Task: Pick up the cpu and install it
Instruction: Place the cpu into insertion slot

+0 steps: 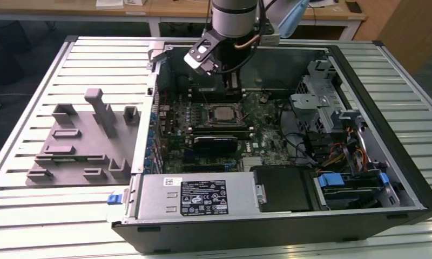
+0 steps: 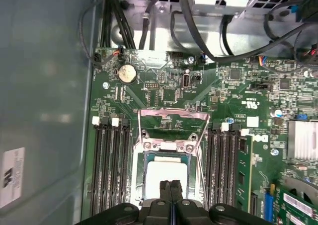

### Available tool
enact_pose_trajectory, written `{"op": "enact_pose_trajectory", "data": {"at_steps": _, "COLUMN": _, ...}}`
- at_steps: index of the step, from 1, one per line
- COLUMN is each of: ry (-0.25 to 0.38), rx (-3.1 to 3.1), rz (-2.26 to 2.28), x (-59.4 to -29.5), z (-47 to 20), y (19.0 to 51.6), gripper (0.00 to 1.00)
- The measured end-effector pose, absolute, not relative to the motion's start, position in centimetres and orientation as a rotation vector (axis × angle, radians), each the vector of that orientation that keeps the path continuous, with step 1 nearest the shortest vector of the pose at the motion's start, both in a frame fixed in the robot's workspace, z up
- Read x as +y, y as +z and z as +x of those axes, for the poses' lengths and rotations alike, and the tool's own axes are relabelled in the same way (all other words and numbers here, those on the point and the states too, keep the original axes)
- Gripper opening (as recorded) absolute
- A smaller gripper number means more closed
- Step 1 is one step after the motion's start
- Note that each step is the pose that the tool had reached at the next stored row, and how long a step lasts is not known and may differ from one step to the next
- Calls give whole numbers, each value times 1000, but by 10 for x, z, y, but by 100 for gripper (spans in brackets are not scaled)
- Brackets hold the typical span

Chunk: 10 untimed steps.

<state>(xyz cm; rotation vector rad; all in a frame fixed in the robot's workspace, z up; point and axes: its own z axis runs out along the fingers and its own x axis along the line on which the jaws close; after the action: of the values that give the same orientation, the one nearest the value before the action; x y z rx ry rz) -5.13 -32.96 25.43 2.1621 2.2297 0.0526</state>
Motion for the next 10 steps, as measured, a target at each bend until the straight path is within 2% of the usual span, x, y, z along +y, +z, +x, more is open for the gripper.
{"op": "enact_pose_trajectory", "data": {"at_steps": 10, "ry": 60, "rx": 2230, "rz": 2163, "x": -330, "z": -62, "y": 261, "gripper": 11}}
